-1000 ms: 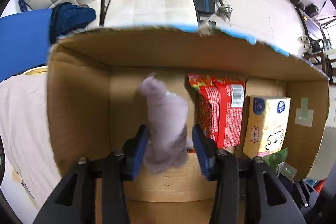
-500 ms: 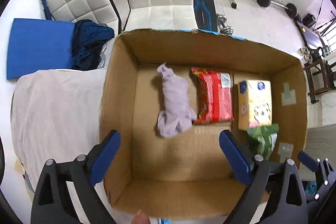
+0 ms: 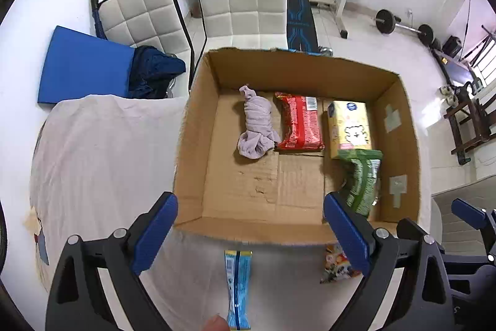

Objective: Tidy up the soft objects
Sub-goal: 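Move both tools back to the blue stick and orange bag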

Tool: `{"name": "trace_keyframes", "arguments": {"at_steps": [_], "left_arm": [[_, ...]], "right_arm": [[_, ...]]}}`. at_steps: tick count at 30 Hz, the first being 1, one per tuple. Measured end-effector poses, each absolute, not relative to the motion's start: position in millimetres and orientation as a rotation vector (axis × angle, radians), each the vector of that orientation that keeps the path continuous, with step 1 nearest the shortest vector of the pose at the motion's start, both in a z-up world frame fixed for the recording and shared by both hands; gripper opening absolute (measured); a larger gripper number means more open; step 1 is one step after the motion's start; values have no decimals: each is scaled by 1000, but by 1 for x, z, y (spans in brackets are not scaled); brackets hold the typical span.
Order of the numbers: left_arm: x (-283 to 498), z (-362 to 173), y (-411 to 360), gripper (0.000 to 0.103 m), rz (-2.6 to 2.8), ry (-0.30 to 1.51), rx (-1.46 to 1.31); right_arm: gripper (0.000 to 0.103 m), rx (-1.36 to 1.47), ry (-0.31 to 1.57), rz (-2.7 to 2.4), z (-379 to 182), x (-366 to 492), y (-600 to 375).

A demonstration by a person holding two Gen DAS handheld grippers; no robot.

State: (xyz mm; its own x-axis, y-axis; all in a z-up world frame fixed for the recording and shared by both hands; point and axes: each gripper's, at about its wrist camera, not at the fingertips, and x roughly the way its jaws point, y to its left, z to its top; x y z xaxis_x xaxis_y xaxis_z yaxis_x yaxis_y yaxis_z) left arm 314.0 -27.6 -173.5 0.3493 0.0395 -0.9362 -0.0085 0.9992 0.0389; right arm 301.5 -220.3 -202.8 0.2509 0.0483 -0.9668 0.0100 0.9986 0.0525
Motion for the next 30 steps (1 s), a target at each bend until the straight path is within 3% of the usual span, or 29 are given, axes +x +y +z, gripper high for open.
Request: {"name": "trace_keyframes", "arguments": {"at_steps": [7,12,23,26,28,29,30], "left_arm": [[287,-140,-24,97,24,1131,69],[267,-152,-10,97,16,1146,106],[239,-327,29,96,50,1540,1],[232,-357,25,96,41,1597,-10],[228,-373,18,94,32,1615,5],[227,-376,16,91,31,1616,13],[225,-380,12,82,32,1620,28]], "right_arm": [[103,81,1258,30,-169,275,-213],[103,166,1284,25,-185,259,-221],[102,207,1539,-74,-341,251,-217],[97,203,1550,-76,-361,253,-208],[79,199,1570,-72,-374,254,-202],[67,188,1588,-70,-381,254,-198],[63,168,1596,-71,-385,253,-195]]}}
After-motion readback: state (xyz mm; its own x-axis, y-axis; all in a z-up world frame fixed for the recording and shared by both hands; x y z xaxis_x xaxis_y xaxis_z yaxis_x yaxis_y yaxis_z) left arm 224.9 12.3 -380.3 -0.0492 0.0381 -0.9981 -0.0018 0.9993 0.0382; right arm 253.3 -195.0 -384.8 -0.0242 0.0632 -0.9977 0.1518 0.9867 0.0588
